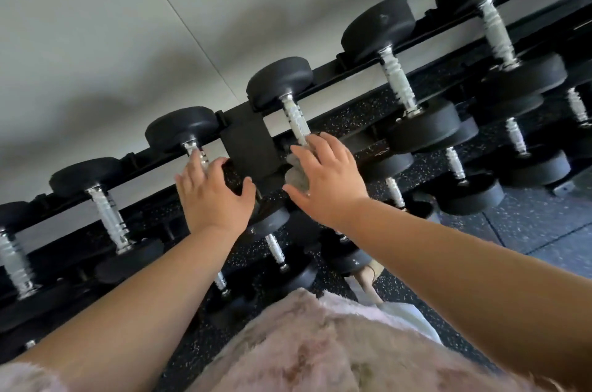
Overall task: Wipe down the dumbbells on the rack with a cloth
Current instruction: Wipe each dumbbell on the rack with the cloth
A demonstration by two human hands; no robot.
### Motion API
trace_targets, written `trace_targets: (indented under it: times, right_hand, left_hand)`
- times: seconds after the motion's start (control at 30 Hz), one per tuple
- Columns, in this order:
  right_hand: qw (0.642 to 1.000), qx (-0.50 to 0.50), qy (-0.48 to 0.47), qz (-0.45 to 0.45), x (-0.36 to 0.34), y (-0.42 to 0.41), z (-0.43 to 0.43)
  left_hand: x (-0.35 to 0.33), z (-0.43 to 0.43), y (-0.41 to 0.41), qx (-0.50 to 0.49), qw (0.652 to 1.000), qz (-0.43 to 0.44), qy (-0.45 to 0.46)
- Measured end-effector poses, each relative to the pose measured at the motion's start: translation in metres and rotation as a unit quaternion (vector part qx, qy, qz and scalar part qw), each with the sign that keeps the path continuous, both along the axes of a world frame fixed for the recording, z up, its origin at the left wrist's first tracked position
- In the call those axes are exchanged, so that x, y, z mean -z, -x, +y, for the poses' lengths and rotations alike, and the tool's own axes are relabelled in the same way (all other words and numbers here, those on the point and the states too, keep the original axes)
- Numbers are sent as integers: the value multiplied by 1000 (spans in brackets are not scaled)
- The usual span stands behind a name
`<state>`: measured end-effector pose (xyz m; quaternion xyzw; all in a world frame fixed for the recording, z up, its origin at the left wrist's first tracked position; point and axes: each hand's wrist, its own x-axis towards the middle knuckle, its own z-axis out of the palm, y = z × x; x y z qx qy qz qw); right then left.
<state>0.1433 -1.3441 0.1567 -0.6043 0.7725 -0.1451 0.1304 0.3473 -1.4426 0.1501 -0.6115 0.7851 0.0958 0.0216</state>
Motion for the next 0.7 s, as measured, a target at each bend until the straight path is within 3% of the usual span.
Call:
trace_targets:
  times: [0.1, 0.17, 0.23, 0.3, 0.4, 0.47, 0.57, 0.63, 0.7]
  right_hand:
    - [1000, -31, 1, -1, 11, 27, -4]
    - [996, 14, -47, -79, 14, 52, -4]
    - [970, 99, -86, -203, 21, 69, -5]
    - [947, 157, -98, -262, 25, 74, -9]
    - [967, 116, -59, -218, 23, 57, -9]
    - [989, 24, 0, -144, 16, 36, -6]
    - [990, -105, 88, -30, 13, 17, -2]
    - [992, -116, 46, 15, 12, 28, -2]
    - [999, -35, -38, -8, 12, 44, 2]
  left_hand:
    - [0, 0, 3, -22, 1000, -11, -12]
    - [0, 0, 3, -16, 999, -24, -13]
    - [1, 0, 2, -10, 999, -35, -10]
    - [1, 0, 3, -10, 999, -36, -8]
    - [2, 0, 3, -6, 999, -33, -5]
    - [3, 1, 2, -2, 1000, -23, -2]
    - [3, 1, 0, 7, 1000, -10, -1]
    - [1, 2, 0, 1, 1000, -5, -7]
    - [-2, 3, 1, -3, 1000, -3, -10]
